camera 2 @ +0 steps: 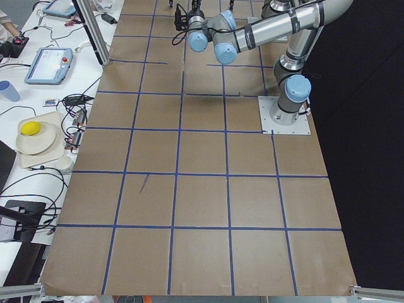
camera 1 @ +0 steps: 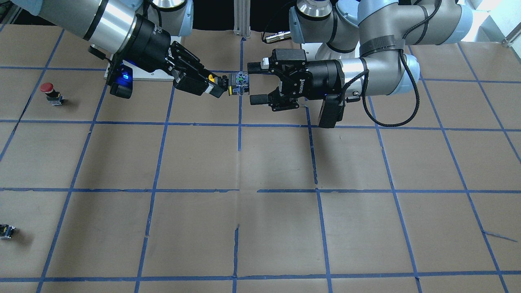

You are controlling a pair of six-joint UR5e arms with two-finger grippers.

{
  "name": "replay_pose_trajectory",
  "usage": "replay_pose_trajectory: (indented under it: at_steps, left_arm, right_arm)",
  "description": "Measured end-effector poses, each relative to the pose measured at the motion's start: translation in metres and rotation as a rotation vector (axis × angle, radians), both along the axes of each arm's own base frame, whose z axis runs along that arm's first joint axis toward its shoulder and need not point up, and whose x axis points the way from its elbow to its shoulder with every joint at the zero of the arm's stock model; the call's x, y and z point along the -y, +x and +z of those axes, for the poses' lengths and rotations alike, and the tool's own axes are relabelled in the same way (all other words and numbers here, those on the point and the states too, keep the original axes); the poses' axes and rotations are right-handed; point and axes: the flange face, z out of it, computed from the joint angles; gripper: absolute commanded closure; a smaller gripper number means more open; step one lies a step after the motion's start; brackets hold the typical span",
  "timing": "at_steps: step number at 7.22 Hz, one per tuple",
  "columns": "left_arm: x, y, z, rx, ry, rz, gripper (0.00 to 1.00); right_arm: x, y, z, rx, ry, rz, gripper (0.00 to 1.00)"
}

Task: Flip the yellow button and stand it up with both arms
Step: 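Close the right gripper on the yellow cap and open the left gripper, then carry the yellow button with the right gripper while the left arm withdraws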

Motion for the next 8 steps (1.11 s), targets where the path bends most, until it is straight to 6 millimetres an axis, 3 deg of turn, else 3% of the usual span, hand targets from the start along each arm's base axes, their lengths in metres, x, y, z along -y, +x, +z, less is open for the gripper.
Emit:
replay_pose_trajectory:
  at_steps: [3,6,8]
  left_arm:
    - [0.002,0.016,0.001,0.213,0.005,-0.066,0.00]
    - [0.025,0.041,0.027,0.594,-0.022,-0.150,0.00]
    - [0.034,0.058,0.043,0.837,-0.033,-0.187,0.00]
  right_arm:
    - [0.005,-0.028,-0.017,-0.254,-0.177,0.184,0.79]
    - [0.008,-0.101,-0.053,-0.521,-0.297,0.510,0.81]
    - [0.002,-0.170,-0.073,-0.611,-0.337,0.706,0.82]
